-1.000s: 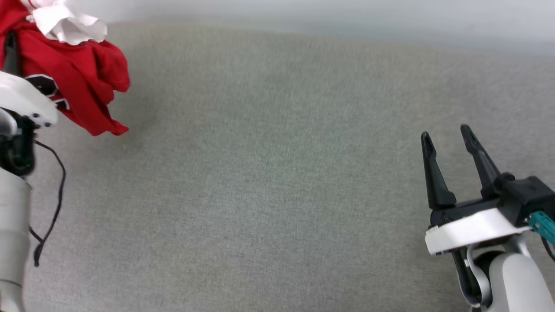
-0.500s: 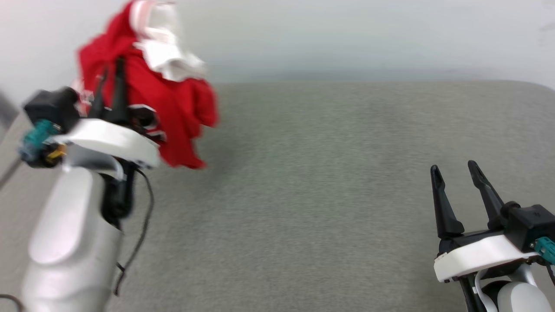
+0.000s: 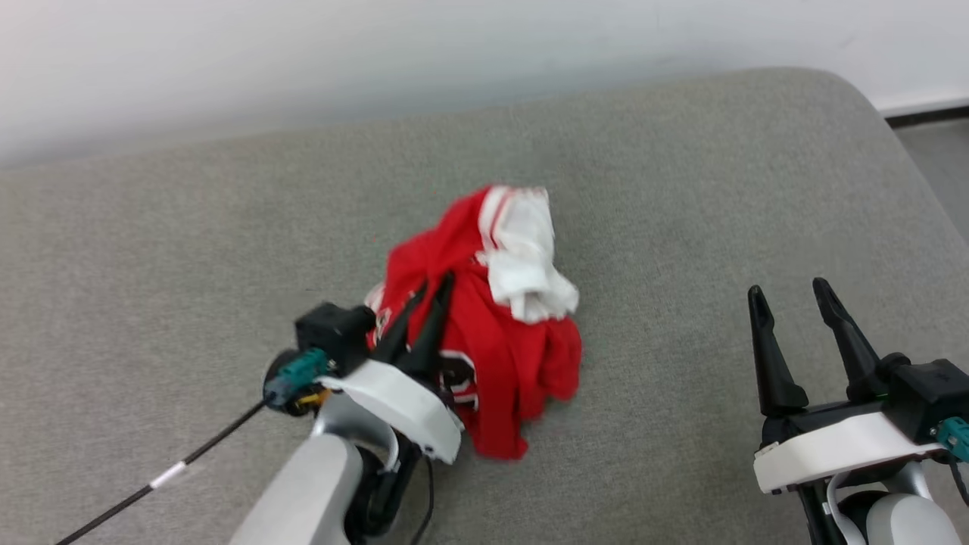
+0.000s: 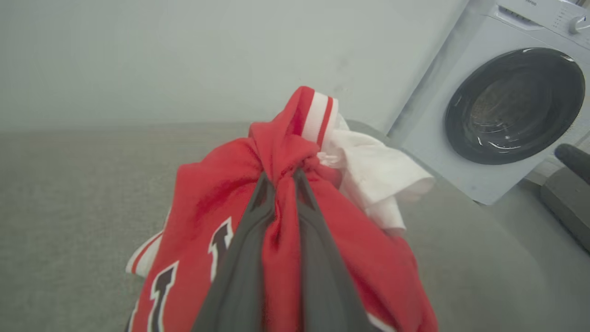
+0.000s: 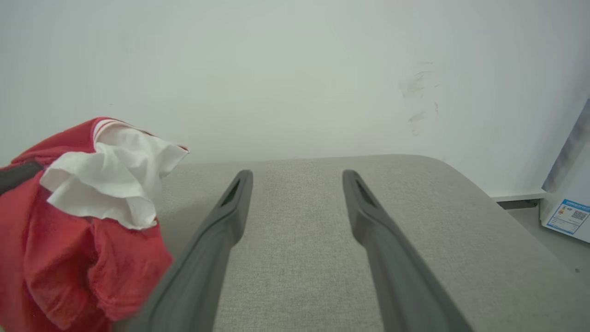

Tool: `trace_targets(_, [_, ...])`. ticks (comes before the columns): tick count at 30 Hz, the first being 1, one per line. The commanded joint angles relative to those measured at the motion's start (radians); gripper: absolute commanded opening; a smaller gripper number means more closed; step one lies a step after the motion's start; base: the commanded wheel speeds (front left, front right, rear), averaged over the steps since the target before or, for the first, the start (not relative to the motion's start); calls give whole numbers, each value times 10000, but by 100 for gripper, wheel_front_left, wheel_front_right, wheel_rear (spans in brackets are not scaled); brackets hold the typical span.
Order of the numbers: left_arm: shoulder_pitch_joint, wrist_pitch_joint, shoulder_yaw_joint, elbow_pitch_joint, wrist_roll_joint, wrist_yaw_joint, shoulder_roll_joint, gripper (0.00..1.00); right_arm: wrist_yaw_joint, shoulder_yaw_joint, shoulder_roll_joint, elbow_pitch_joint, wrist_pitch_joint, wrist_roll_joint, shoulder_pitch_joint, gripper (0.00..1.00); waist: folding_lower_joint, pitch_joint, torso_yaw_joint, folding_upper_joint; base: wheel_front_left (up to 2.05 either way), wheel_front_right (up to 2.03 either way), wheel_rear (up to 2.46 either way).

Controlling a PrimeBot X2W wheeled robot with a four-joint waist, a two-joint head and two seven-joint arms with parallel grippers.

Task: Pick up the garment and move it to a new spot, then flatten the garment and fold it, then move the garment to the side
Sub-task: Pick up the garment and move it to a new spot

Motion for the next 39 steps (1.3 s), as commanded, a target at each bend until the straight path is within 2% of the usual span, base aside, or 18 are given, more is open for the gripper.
trace_targets(1, [155,95,-88,122,74,-11,63,0,-5,46,14,35,-76,68,-123,100,1,369,-216,-1,0,0,0])
trace_targets(7, [783,414,-797,611,143,-254,-33,0,-7,132,13,219,-254,158,-320,100,1,835,-179,-1,0,0,0])
trace_targets(8, [850,428,-865,658,109,-295,-67,14,-5,128,14,233,-268,121,-371,100,1,852,-145,-1,0,0,0])
trace_targets(9, [892,499,-934,751,125,-320,-38,45,-5,113,13,260,-292,96,-430,100,1,847,-99,-1,0,0,0])
trace_targets(10, [906,551,-1010,800,133,-354,-26,93,-7,94,13,278,-302,59,-457,100,1,837,-51,-1,0,0,0])
trace_targets(11, [892,534,-1033,808,115,-378,-46,100,-7,99,13,306,-297,57,-463,100,1,806,5,-1,0,0,0])
trace_targets(16, [588,109,-1075,554,349,-313,-93,100,-7,4,11,438,-252,-48,-453,100,1,391,377,-1,0,0,0])
trace_targets(20, [540,-544,-969,170,593,-96,-105,100,-7,-147,11,454,-136,-215,-268,100,1,-123,664,-1,0,0,0])
trace_targets(24, [714,-1063,-399,-338,824,401,179,100,-7,-349,13,239,74,-323,36,100,1,-620,1085,-1,0,0,0])
trace_targets(31, [1368,-1295,677,-394,941,1084,838,100,-7,-430,12,24,329,-326,468,100,1,-1011,1457,-1,0,0,0])
trace_targets(39, [2374,-1337,1245,-651,849,1337,1315,100,-7,-407,12,-132,634,-320,928,100,1,-1429,1594,-1,0,0,0])
